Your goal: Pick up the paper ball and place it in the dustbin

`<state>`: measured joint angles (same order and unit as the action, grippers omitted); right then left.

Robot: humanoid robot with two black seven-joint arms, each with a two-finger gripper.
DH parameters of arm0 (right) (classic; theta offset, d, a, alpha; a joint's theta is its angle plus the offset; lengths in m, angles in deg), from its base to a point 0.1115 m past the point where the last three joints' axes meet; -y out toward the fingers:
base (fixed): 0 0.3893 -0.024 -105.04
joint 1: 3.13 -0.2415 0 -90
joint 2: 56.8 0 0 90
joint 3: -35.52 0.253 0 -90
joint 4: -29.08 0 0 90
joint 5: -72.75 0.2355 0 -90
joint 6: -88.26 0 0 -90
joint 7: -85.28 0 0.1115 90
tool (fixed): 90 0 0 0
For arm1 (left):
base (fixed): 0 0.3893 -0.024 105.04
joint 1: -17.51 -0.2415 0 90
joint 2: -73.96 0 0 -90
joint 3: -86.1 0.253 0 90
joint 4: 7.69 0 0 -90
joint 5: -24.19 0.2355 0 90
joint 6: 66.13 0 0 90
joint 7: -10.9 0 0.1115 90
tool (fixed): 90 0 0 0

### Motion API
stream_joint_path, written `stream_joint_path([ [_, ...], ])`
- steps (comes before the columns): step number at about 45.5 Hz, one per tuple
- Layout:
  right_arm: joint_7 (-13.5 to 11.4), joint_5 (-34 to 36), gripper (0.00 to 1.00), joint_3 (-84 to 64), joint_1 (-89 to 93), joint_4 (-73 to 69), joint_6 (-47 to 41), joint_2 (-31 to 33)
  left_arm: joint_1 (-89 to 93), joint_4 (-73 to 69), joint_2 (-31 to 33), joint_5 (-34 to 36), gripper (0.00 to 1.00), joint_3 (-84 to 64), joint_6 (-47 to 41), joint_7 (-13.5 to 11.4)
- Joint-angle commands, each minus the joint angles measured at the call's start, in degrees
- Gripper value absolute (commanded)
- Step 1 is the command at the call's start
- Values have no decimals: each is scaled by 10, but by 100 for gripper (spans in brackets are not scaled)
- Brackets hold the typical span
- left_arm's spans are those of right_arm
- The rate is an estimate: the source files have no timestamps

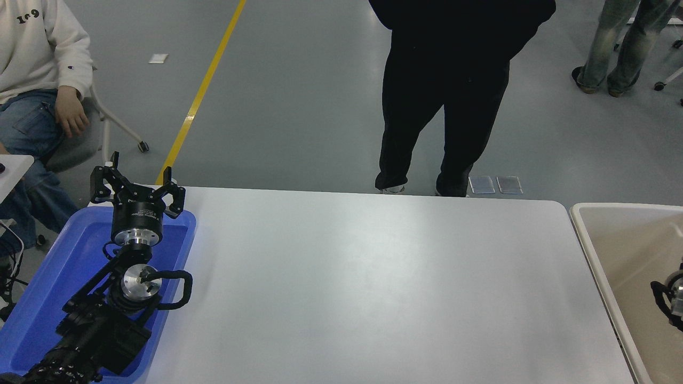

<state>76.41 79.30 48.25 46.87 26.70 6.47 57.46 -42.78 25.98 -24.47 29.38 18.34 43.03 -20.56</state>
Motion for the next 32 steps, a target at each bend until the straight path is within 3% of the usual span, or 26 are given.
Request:
stream_joint_path([
  [1,0,-5,100,-50,-46,-47,-7,40,0,0,0,0,99,0,0,0],
  [18,1,-3,100,-39,-136,-214,-6,98,0,0,0,0,99,0,0,0],
  [32,18,-2,100,150,-140,-382,-13,107,0,0,0,0,99,0,0,0],
])
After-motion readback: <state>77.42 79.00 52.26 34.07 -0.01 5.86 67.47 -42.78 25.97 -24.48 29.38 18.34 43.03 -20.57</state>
